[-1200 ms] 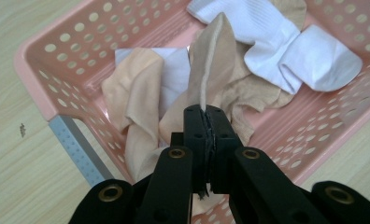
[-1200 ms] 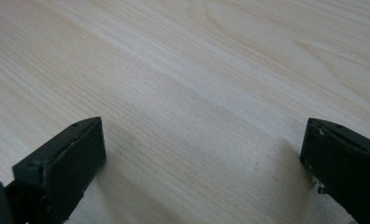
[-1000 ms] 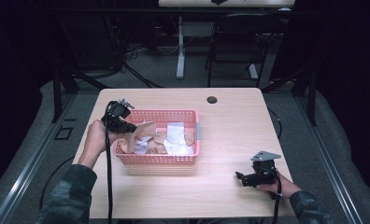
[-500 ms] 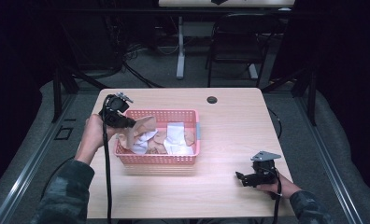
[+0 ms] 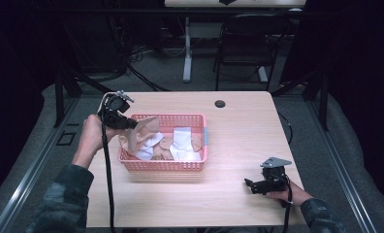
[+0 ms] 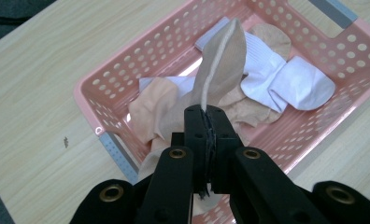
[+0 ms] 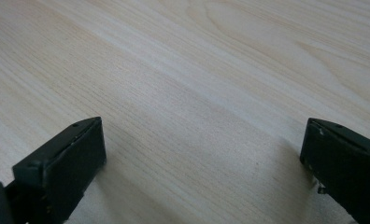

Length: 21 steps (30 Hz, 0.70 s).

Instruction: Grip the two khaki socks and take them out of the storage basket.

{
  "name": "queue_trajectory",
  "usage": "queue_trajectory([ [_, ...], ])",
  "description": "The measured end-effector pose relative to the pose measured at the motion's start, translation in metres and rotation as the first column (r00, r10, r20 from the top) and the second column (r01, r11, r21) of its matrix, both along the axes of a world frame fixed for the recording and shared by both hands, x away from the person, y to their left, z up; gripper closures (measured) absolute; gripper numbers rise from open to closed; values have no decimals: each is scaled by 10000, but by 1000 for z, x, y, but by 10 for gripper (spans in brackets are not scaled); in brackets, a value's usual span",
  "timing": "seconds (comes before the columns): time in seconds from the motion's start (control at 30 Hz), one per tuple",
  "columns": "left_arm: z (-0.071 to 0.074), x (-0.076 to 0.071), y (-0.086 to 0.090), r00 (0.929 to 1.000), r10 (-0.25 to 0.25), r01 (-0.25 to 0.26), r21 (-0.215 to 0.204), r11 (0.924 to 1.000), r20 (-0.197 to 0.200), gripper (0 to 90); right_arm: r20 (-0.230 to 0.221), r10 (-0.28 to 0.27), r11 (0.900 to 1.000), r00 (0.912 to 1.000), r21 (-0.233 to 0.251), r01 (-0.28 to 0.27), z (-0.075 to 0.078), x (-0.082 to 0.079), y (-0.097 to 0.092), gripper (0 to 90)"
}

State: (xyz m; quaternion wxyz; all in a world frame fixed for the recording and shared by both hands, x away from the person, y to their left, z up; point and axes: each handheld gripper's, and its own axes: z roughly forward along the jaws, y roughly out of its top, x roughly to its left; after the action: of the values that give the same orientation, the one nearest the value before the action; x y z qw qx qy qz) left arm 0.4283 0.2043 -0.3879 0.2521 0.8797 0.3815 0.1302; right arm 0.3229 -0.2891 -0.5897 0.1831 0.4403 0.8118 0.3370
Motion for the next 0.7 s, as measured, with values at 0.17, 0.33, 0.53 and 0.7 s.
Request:
queue_trajectory([
  [0.17,8,-1,3,9998,112,-111,-58,9999,173,883,3,-1,10000,10000,6,1,0,0,0,0],
  [0.33,15,-1,9,9992,242,-241,-12,9997,318,883,2,2,10000,10000,-1,-2,0,0,0,0],
  [0.53,22,-4,20,9981,473,-472,-18,9989,400,883,2,2,10000,10000,-6,-2,0,0,0,0],
  [0.7,25,-6,31,9962,715,-712,-79,9974,491,883,3,2,10000,10000,3,-2,0,0,0,0],
])
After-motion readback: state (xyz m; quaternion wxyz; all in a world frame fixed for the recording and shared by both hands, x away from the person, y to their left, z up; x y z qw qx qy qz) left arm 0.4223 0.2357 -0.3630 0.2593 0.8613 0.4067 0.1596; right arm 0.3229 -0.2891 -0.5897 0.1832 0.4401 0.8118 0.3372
